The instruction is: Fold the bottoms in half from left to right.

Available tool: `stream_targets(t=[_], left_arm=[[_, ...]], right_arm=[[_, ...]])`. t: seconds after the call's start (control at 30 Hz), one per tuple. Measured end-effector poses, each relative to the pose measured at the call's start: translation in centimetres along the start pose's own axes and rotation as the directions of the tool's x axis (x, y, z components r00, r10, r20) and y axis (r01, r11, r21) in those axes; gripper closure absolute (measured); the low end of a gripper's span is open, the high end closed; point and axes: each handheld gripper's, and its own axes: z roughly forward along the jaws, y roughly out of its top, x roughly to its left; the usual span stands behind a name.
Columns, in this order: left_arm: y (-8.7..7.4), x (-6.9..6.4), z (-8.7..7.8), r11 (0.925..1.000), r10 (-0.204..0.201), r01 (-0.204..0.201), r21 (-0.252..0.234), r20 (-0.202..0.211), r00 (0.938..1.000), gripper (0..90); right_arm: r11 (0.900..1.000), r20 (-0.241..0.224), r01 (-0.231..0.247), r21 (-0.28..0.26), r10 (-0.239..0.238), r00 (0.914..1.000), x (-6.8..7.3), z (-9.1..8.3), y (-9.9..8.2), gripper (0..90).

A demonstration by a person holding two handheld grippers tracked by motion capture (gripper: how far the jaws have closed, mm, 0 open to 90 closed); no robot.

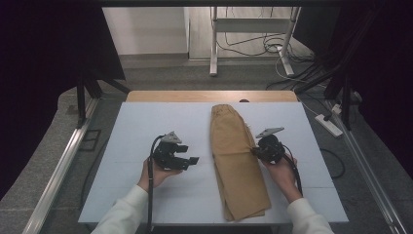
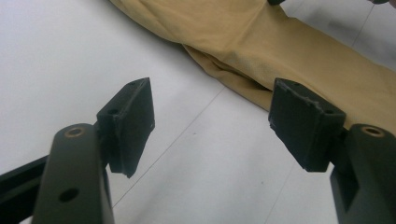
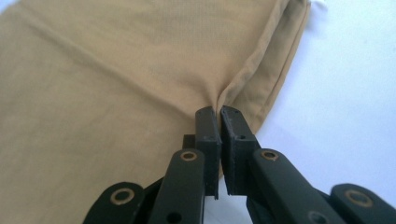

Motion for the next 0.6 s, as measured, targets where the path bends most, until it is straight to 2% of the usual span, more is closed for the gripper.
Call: stream_targets(t=[0.1, 0.17, 0.23, 0.27, 0.33, 0.43, 0.6], left_arm=[[0.0, 0.0, 0.0, 1.0000, 0.000, 0.000, -0.002, -0.002, 1.0000, 30.6], [0.0, 0.0, 0.0, 1.0000, 0.000, 0.000, 0.000, -0.002, 1.0000, 30.5], [0.0, 0.0, 0.0, 1.0000, -0.001, 0.001, 0.000, -0.003, 1.0000, 30.2], [0.0, 0.1, -0.1, 1.0000, 0.001, -0.001, 0.000, -0.004, 1.0000, 30.1], [0.0, 0.1, -0.1, 1.0000, 0.001, -0.001, -0.004, -0.006, 1.0000, 30.1], [0.0, 0.3, -0.2, 1.0000, -0.004, 0.004, -0.003, -0.007, 1.0000, 30.1], [0.0, 0.3, -0.2, 1.0000, -0.005, 0.005, -0.006, -0.009, 0.9999, 30.0]], right_arm=[[1.0000, 0.001, 0.000, 0.008, 0.000, 1.0000, -0.1, 0.2, -0.1, 85.0], [0.9998, 0.012, 0.007, 0.016, -0.007, 0.9999, 0.0, 0.5, -0.2, 81.2], [0.9997, 0.040, 0.015, 0.022, -0.015, 0.9991, 0.2, 0.6, -0.1, 68.2], [0.9999, 0.060, 0.012, 0.010, -0.013, 0.9981, 0.3, 0.5, -0.1, 60.8], [0.9993, 0.073, 0.007, -0.037, -0.004, 0.9973, 0.5, -0.1, 0.1, 53.5], [0.9967, 0.032, 0.019, -0.079, -0.017, 0.9993, 1.3, -1.0, 0.4, 50.6], [0.9954, -0.048, 0.042, -0.086, -0.046, 0.9978, 2.7, -1.5, 0.4, 47.2]])
